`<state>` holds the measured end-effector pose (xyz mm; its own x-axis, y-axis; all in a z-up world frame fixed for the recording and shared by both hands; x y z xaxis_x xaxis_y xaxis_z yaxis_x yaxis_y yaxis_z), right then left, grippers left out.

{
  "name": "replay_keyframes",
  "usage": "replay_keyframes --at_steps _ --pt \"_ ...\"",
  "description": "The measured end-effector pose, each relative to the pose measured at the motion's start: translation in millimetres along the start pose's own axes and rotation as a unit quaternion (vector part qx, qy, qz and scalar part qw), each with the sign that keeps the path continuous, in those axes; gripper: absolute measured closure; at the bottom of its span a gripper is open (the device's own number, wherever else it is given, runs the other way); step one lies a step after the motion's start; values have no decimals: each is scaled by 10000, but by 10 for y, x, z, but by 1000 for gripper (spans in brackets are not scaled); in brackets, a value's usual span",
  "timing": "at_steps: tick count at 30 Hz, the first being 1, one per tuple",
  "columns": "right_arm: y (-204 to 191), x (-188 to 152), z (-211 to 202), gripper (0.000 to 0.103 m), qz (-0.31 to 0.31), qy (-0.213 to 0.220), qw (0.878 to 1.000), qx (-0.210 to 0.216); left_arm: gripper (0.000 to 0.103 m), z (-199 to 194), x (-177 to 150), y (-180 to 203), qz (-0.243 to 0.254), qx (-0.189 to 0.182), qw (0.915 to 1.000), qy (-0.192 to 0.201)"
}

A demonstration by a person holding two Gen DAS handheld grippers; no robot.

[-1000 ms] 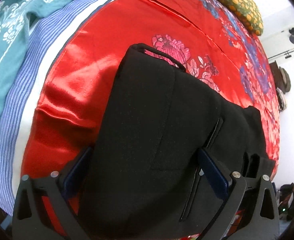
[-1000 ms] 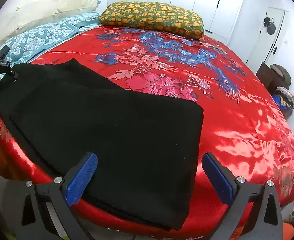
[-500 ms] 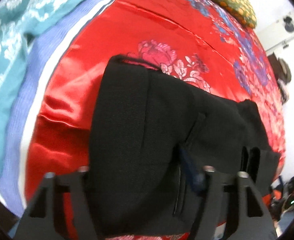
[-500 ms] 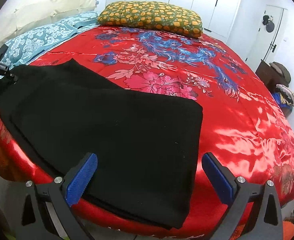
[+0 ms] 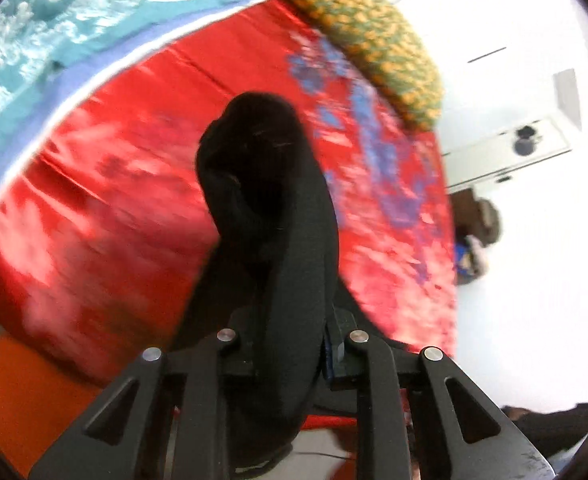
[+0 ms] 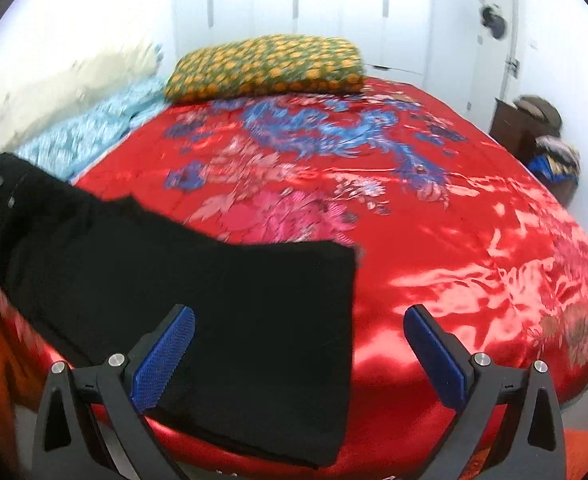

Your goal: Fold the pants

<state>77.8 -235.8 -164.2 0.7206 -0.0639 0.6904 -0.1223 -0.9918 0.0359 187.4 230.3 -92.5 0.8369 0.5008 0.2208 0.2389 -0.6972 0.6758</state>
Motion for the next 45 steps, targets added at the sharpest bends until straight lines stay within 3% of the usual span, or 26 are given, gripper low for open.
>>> replay_keyframes --at_steps 5,7,10,13,16,17,19,20,21,22,24,27,30,32,33,35,38,39,41,42,45 --pt "341 75 -139 0 598 203 9980 -18 84 423 -488 1009 452 -395 9979 -246" --pt "492 94 -219 0 797 328 9963 -57 84 743 -715 1366 782 -260 9960 -350" --pt "742 88 -317 0 1097 463 9928 -140 85 1294 -1022 1655 870 -159 9939 -653" --pt "978 49 -372 0 1374 483 9889 -304 85 1821 -1448 1870 1320 244 9876 -815" --pt "1199 -33 -410 0 1727 443 9834 -331 84 2245 -1899 2023 1996 816 9727 -861" --pt "1265 -61 -425 0 1841 433 9814 -312 83 2383 -2040 2073 2407 1044 9611 -864" --pt "1399 -117 -425 0 2183 425 9748 -161 75 2566 -2198 2130 3056 1272 9386 -976" --pt "1457 -141 -421 0 2387 439 9701 -11 63 2628 -2231 2201 3314 1210 9294 -1085" --pt "1529 -173 -412 0 2690 468 9615 295 52 2621 -2225 2240 3408 1134 9255 -1200" --pt "1575 -205 -402 0 2904 476 9542 546 47 2601 -2228 2301 3439 1009 9242 -1317" --pt "1639 -253 -344 0 3272 420 9379 1073 32 2370 -2174 2404 3471 480 9268 -1351" --pt "1581 -269 -217 0 3455 253 9168 1988 8 1803 -1984 2393 3679 239 9262 -796" --pt "1330 -273 -20 0 3399 -223 8950 2880 8 1449 -1654 2115 3579 541 9319 -233" --pt "1136 -271 80 4 3262 -565 8857 3256 8 1299 -1448 1814 3296 790 9408 -13" --pt "1035 -245 93 11 3092 -648 8890 3315 8 1228 -1388 1626 3117 883 9460 60" --pt "863 -158 54 16 2594 -664 9059 3280 8 1135 -1341 1269 2807 1084 9535 165" --pt "570 -47 -16 25 1665 -733 9307 3175 8 1090 -1373 733 2405 1403 9602 244" --pt "454 -40 -15 30 1322 -848 9387 3067 8 1112 -1382 567 2280 1465 9623 249" --pt "282 -83 55 31 761 -1141 9604 2424 9 1116 -1357 294 2014 1610 9661 140" --pt "232 -121 105 33 597 -1281 9648 2218 10 1117 -1327 223 1895 1618 9684 71" --pt "181 -178 239 36 515 -1629 9614 2156 10 1100 -1237 155 1738 1451 9739 179"
Point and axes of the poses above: each gripper's, at about its wrist camera, not at the fingertips, and z roughly the way its jaws point, y to its right, x to its top, the point moved 1 cm from there along z, roughly the way its jaws point
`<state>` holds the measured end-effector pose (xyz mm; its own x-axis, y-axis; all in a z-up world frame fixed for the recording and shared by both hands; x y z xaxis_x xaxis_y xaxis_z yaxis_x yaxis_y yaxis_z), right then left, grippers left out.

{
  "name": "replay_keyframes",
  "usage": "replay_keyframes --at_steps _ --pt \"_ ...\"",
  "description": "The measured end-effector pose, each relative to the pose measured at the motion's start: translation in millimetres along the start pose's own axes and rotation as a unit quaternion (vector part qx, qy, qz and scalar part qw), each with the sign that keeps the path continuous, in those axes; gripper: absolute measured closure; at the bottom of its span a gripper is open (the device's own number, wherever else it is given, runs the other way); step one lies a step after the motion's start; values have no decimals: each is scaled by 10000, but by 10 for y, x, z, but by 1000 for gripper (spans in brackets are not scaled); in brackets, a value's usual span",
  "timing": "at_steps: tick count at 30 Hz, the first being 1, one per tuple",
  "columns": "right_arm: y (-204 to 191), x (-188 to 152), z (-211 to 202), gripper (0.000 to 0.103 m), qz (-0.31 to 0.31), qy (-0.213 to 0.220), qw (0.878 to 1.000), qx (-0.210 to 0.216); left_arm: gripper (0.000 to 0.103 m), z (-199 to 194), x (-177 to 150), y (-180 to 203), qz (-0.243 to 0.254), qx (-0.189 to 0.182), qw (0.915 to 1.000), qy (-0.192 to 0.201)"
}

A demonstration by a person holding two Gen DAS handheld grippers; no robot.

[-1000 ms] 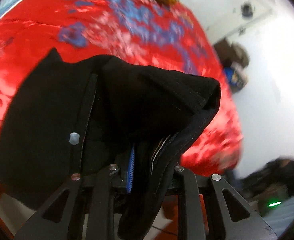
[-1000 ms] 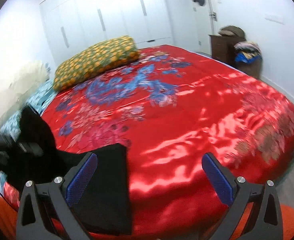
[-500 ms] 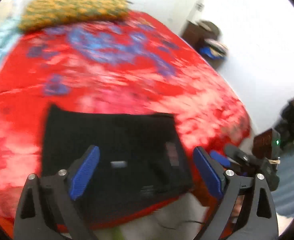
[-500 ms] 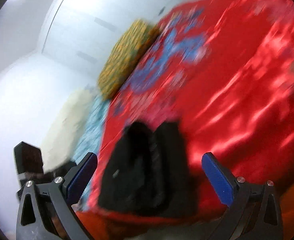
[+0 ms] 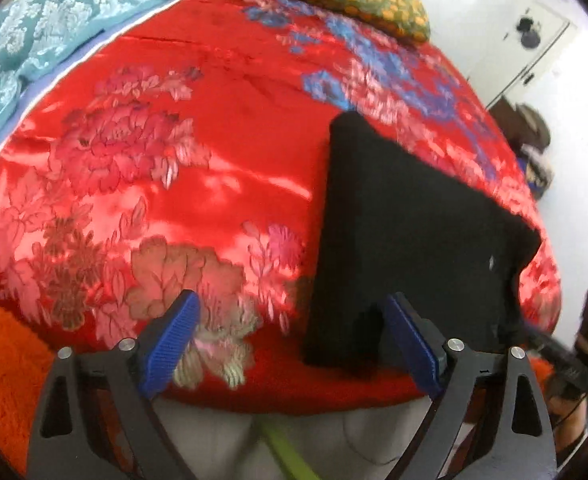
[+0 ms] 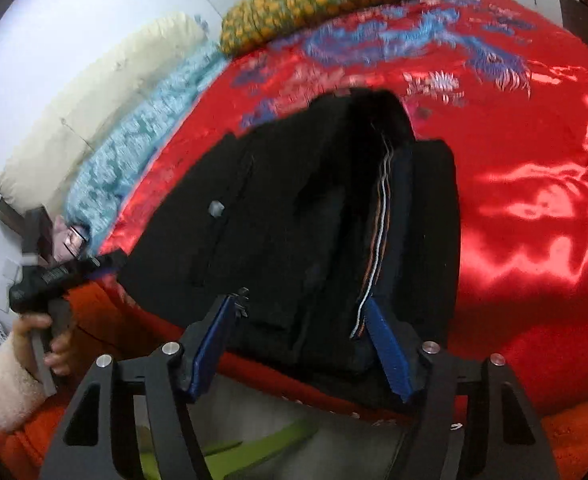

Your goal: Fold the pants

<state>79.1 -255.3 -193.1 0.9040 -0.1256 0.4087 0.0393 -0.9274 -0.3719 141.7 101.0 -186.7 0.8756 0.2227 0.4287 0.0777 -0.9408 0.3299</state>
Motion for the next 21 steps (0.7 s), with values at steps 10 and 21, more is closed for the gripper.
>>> replay_keyframes --at_steps 10,21 --pt "-263 230 -366 85 -657 166 9977 -40 10 -43 92 78 50 88 9994 344" --pt "544 -87 -113 82 799 -10 9963 -305 10 93 -186 879 1926 306 9796 479"
Point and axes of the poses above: each gripper's, at about its wrist camera, not at the fingertips, and z roughly the way its jaws point, y to its right, x to its top, the point moved 1 cm from there along z, roughly the way its jaws point
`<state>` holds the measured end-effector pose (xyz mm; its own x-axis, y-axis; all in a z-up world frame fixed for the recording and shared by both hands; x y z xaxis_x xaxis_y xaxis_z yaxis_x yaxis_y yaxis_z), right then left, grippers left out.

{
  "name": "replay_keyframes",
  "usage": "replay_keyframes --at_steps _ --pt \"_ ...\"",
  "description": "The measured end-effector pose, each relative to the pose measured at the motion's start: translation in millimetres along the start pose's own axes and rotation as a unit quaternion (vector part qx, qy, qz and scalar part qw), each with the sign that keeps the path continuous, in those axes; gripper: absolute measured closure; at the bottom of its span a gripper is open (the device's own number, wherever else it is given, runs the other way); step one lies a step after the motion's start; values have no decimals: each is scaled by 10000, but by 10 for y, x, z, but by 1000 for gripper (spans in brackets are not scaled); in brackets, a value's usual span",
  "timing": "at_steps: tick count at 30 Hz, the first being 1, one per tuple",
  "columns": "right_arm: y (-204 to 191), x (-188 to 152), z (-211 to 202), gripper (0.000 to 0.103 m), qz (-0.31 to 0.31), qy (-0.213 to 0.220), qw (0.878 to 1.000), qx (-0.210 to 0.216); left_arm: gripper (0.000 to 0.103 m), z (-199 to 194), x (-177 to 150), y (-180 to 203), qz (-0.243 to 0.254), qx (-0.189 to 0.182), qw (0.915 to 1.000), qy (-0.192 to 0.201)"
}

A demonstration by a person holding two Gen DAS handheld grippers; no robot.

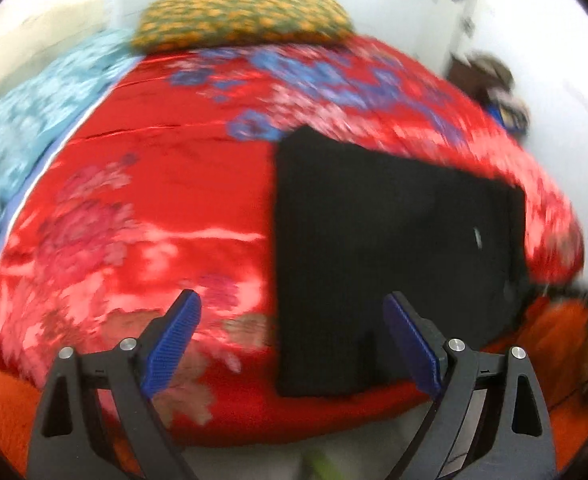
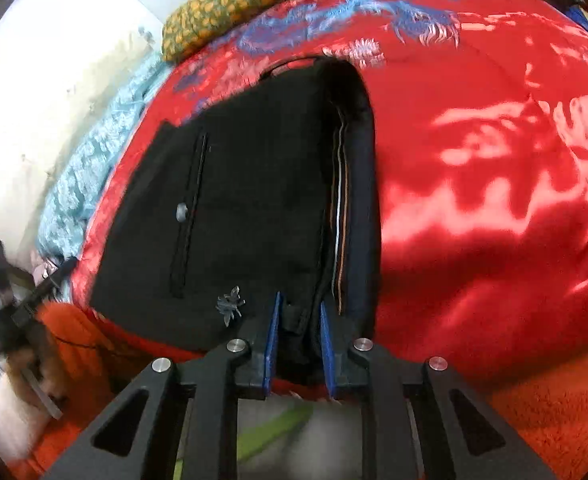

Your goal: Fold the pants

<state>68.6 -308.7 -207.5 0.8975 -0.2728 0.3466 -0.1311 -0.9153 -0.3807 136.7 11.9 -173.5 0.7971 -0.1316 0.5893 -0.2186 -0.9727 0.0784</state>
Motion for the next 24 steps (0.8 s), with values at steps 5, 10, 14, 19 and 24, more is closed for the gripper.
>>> replay_keyframes --at_steps 5,10,14,19,24 --pt "-70 73 -212 65 -124 12 9996 -236 10 198 -94 315 806 209 9964 -170" --pt "-410 565 -637 65 -394 831 9954 263 10 202 -115 345 830 113 9963 -208" --pt "-516 977 -255 65 -445 668 9956 486 9 187 -127 323 759 65 9968 -236" --pt "-136 972 322 76 -547 361 9958 -646 6 143 -185 282 659 -17 9974 -297" --pt "-426 714 -204 72 -813 927 9883 -901 6 7 -165 262 511 -52 9984 -220"
Point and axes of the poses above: each gripper's, at about its wrist camera, not at the fingertips, and z roughly the way its jaws point, y to its right, x to its top, the point moved 1 cm from there along z, roughly the way its jaws point
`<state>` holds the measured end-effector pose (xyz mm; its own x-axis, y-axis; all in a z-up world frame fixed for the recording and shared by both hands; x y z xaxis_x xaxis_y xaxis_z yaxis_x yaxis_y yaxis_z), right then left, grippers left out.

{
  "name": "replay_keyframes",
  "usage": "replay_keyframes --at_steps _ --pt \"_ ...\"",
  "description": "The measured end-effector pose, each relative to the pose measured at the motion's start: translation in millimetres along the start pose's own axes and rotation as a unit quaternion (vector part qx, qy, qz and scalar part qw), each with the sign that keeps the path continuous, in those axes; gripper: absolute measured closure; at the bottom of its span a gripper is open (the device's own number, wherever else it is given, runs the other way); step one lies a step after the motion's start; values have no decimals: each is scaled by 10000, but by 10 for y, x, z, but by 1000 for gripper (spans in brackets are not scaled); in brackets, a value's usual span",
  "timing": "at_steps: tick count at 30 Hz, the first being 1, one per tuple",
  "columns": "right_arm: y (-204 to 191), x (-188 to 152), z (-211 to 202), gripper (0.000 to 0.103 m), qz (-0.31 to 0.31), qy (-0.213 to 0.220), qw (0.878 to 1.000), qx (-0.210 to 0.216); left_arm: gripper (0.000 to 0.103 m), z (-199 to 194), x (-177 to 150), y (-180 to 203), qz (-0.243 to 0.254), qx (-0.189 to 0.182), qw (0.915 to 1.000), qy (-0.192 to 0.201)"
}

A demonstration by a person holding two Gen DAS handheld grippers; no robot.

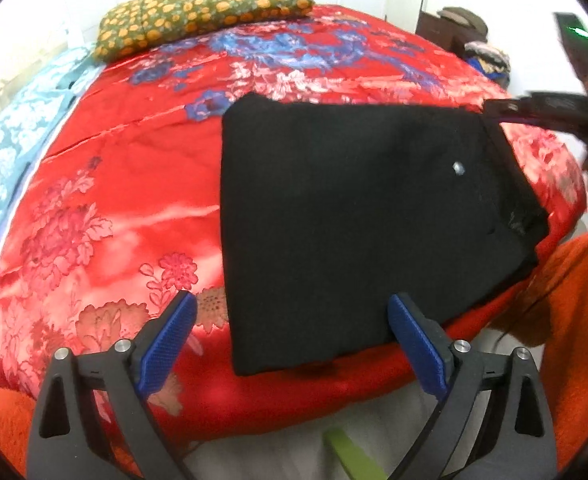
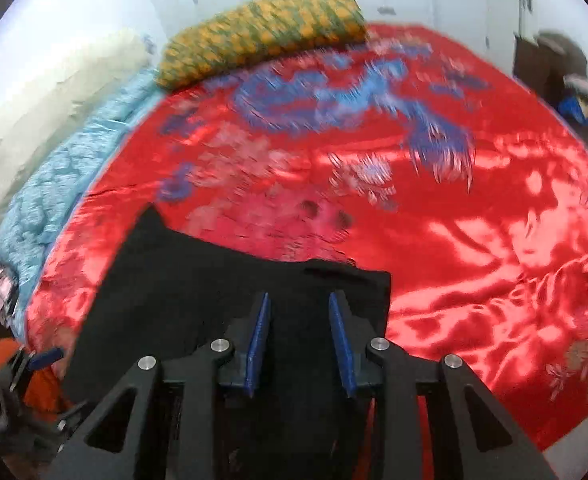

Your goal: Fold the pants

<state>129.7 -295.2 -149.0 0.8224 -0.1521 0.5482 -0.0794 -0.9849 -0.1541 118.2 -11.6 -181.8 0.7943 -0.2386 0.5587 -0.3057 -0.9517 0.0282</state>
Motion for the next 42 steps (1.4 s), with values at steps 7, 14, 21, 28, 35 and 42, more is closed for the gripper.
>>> replay_keyframes --at_steps 7,14,21,28,35,42 --pt "-462 -743 -305 65 -425 -360 9981 248 6 86 -6 44 -22 87 9999 -136" --pt "-400 -999 -255 57 -587 -344 9972 -313 6 -6 -22 -18 -184 52 9998 -23" --pt "-362 -928 -626 15 -372 667 9929 -914 6 -87 -3 -136 -381 262 9988 150" --pt "-407 -959 -616 15 -397 733 9913 -1016 6 -66 -11 -160 -294 614 9976 91" --pt "-425 -977 -585 15 -469 744 9913 -984 6 -40 9 -142 -232 691 9973 90" --pt "-423 -991 -531 15 -467 657 9923 -944 6 -23 7 -161 -237 677 9974 66"
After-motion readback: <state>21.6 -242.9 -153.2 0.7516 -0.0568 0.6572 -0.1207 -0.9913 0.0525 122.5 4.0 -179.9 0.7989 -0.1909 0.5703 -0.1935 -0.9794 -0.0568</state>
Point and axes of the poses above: each gripper's, at about its wrist camera, not at the fingertips, and z roughly the way its jaws point, y to its right, x to its top, the point moved 1 cm from there along z, roughly the way its jaws point
